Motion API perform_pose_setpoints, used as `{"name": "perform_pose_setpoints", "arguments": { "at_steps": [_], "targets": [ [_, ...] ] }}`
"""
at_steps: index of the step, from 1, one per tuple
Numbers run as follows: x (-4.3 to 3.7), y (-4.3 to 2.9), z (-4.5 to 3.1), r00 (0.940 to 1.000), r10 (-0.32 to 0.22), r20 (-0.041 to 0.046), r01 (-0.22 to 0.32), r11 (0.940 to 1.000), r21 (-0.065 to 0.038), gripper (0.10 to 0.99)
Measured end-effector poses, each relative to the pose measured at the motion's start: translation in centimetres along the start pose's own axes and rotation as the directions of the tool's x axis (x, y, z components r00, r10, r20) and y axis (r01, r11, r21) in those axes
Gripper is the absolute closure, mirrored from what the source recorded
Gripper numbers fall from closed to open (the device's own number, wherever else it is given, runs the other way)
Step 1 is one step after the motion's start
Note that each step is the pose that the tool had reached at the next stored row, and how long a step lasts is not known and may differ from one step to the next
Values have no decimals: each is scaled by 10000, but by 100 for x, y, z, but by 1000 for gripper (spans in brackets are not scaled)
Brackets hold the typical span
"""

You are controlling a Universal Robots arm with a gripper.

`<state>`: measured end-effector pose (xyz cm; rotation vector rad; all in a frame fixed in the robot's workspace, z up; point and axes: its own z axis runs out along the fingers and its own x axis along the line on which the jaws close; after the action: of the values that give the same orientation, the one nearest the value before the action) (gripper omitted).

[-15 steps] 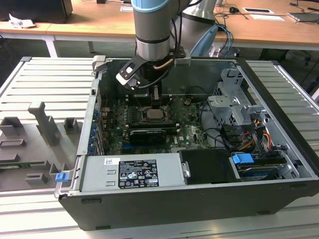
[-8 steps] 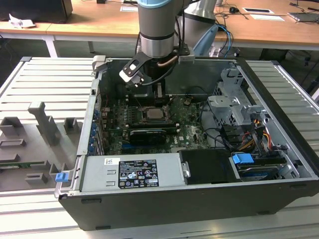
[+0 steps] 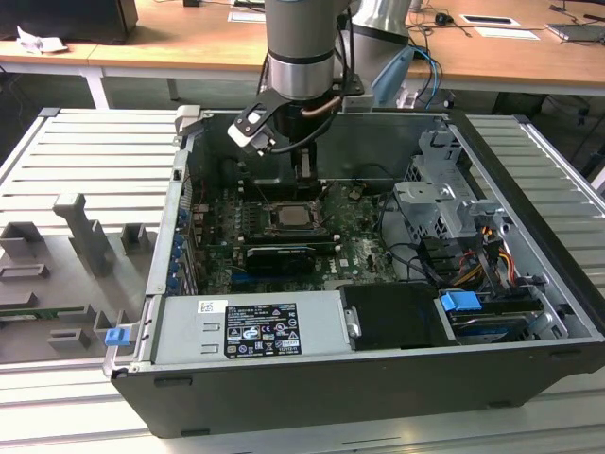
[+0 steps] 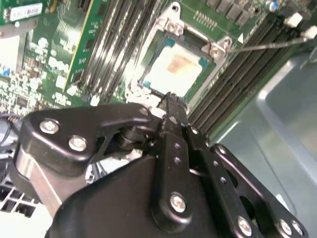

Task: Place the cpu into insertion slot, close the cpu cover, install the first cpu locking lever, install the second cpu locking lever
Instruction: 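Close the cpu cover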

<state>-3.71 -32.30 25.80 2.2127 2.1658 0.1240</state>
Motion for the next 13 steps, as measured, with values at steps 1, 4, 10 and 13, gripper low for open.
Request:
{"name": "perform_pose_setpoints", "arguments": {
  "at_steps": [1, 4, 10, 13],
  "targets": [
    [1, 2, -18, 10000, 2, 0, -2, 10000, 0, 980],
    [1, 18, -22, 10000, 21, 1, -21, 10000, 0, 980],
    [4, 180, -8, 10000, 26, 2, -26, 10000, 7, 980],
    [5, 199, -38, 10000, 25, 4, -25, 10000, 8, 980]
  ]
}}
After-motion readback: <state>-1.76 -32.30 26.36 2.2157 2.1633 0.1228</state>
